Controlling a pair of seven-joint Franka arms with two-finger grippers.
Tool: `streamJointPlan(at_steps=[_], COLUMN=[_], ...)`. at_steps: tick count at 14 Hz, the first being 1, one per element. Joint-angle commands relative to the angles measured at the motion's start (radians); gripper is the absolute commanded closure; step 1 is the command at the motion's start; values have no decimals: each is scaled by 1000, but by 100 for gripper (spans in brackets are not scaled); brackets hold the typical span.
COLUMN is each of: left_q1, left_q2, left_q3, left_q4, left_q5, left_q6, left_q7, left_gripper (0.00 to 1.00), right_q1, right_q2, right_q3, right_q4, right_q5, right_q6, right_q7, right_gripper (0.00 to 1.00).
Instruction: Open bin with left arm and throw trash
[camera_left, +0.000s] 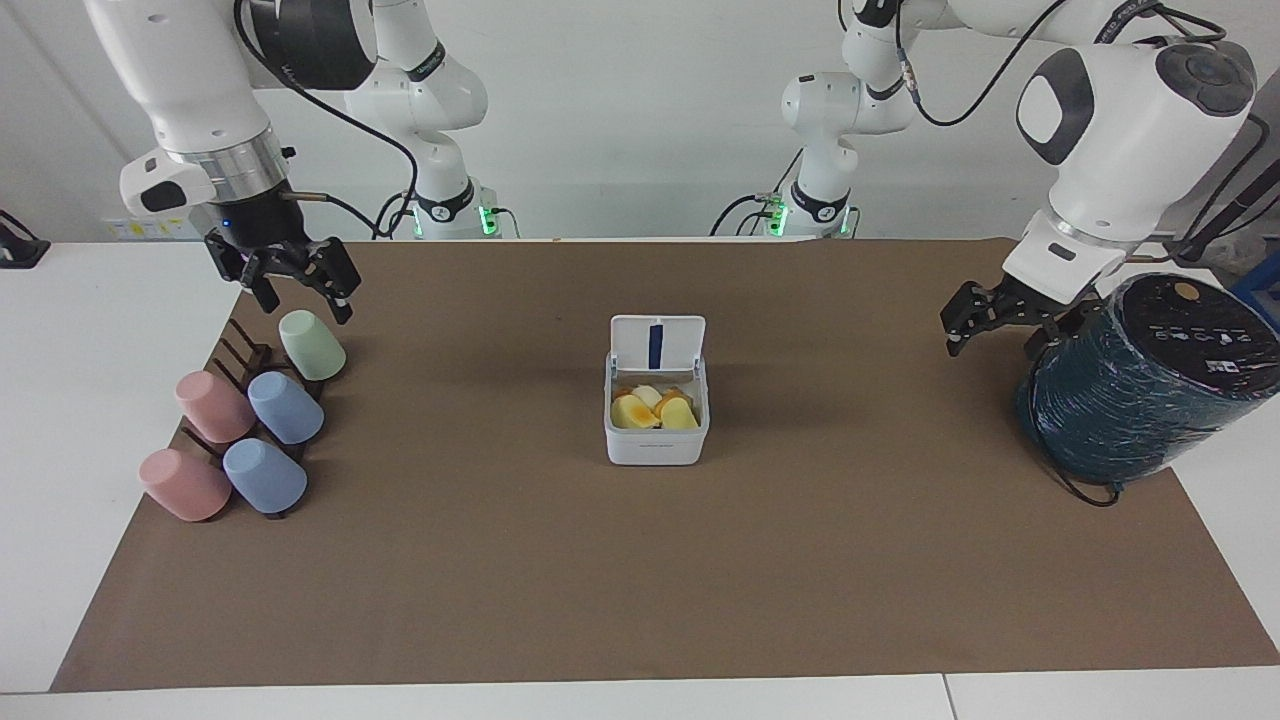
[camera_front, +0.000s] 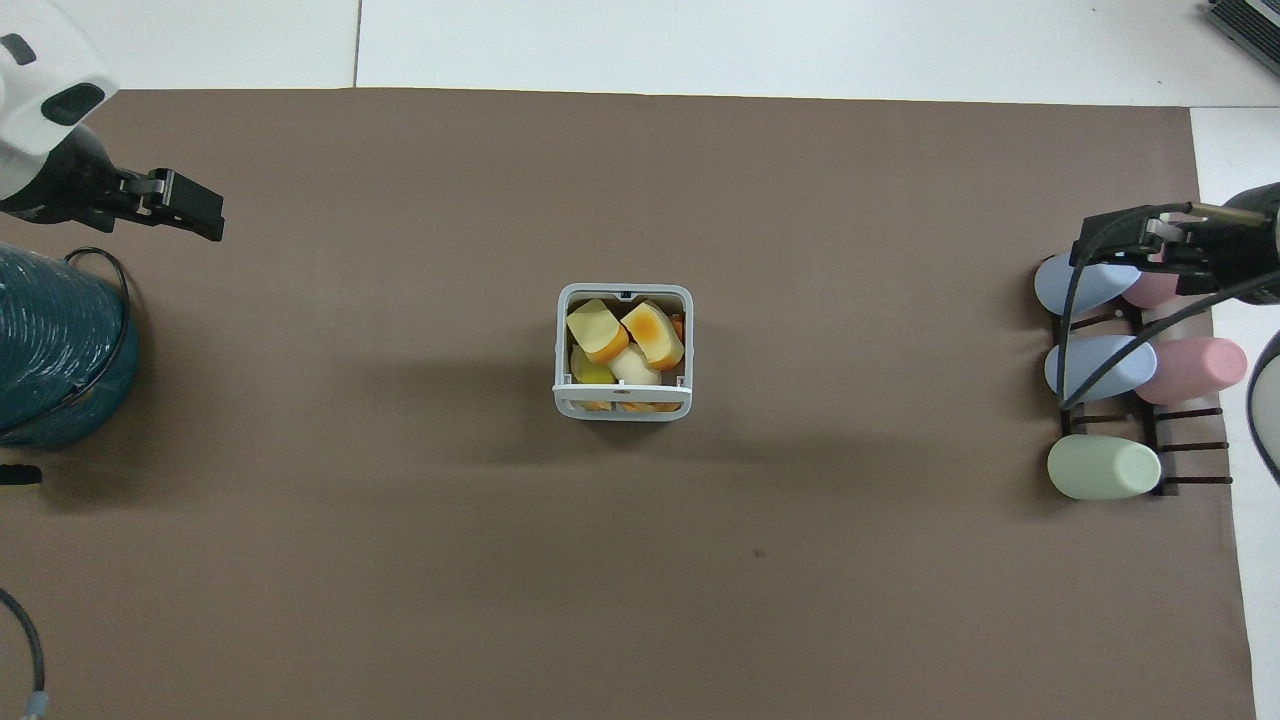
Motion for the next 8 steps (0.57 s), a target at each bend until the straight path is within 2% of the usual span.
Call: streamJointPlan(at_steps=[1, 8], left_q1=[2, 3], left_q2=[-30, -30], left_q3=[-3, -3], left_q4=[-41, -41], left_q5=[11, 11], left_q6=[24, 37], left_q7=[14, 12], left_gripper=[0, 0], right_q1=[-15, 8], right_q2=[-8, -16], right_q3=[9, 22], right_q4=[-22, -39], right_q5=[10, 10], right_q6=[-50, -61], right_q7=[-30, -53], right_gripper=[0, 0])
